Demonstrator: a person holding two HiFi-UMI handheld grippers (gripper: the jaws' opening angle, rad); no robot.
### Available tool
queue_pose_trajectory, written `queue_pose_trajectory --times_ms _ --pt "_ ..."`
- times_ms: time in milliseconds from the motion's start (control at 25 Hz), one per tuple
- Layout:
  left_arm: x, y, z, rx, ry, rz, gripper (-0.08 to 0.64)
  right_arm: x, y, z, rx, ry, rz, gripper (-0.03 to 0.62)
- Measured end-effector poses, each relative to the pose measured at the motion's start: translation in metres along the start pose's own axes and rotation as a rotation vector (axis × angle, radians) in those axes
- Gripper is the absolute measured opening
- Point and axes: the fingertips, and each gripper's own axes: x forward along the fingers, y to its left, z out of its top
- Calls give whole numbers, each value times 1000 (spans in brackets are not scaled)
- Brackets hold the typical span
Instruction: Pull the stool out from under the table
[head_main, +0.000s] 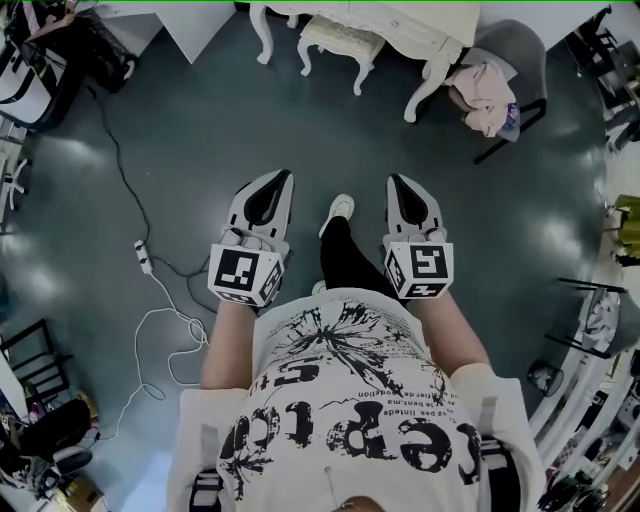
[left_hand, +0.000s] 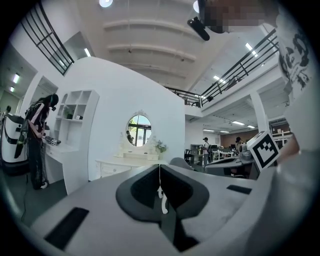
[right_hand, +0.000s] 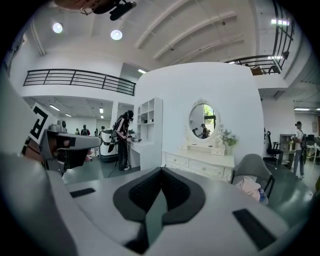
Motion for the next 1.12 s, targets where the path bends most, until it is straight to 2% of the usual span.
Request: queue_pose_trajectory --times_ms 200,680,920,1120 --pt "68 51 -3 -22 31 34 21 82 -31 13 -20 7 11 17" --pt "270 143 19 -7 61 6 21 273 -146 48 51 22 -30 17" --pt "333 176 19 -23 80 13 21 330 -187 44 69 66 -58 17" --pt "377 216 6 -45 114 -20 21 380 -203 38 87 108 -109 17"
